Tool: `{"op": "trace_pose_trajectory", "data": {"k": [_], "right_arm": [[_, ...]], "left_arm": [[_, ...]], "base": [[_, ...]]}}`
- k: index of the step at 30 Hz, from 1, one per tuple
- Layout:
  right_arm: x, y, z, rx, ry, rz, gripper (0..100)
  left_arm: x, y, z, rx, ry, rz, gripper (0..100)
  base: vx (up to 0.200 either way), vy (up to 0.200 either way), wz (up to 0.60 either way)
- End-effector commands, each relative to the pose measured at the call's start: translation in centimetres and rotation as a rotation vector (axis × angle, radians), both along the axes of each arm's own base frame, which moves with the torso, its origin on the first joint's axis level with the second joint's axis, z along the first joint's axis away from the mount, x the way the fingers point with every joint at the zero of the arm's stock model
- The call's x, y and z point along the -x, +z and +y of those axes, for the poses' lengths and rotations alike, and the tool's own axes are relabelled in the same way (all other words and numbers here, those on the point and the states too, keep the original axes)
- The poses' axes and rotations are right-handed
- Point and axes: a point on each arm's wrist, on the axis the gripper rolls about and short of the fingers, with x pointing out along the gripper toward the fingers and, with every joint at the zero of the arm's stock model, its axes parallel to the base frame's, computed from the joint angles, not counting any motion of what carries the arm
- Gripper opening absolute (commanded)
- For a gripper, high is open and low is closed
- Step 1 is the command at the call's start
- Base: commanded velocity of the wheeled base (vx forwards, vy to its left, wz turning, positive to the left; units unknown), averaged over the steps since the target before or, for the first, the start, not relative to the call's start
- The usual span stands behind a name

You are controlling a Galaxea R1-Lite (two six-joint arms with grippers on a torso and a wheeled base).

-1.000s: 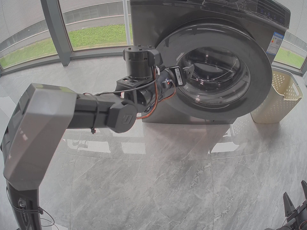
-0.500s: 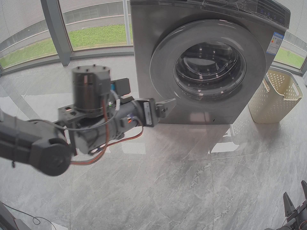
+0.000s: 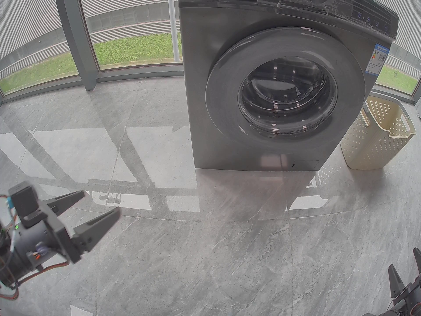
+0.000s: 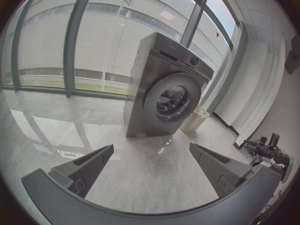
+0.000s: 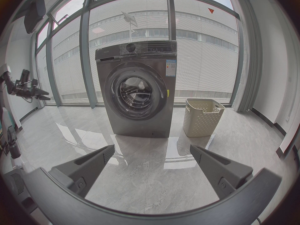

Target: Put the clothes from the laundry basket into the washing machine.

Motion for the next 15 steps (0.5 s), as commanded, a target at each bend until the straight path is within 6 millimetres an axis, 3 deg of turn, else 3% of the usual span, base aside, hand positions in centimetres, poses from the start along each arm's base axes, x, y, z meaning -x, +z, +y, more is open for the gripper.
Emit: {"op": "trace_pose_trajectory", "data": {"k": [1,7,9,15], "right_arm": [[0.0,-0.5,0.0,0.003,0.001,0.003,100],[0.0,-0.5,0.0,0.003,0.001,0.003,100],[0.0,-0.5,0.0,0.003,0.001,0.003,100],[0.0,-0.5,0.0,0.003,0.001,0.003,100]], "left_arm": [[10.2,-7.0,6.8,-0.003,0.353,-0.210,100],[11.9,-9.3,6.9,-0.043,0.459,-0.202,100],[13.0,-11.3,6.7,-0.071,0.457,-0.146,100],[13.0,-11.4,7.1,-0.067,0.640,-0.125,100]], "base": [[0.000,0.000,0.00],[0.000,0.000,0.00],[0.000,0.000,0.00],[0.000,0.000,0.00]]}}
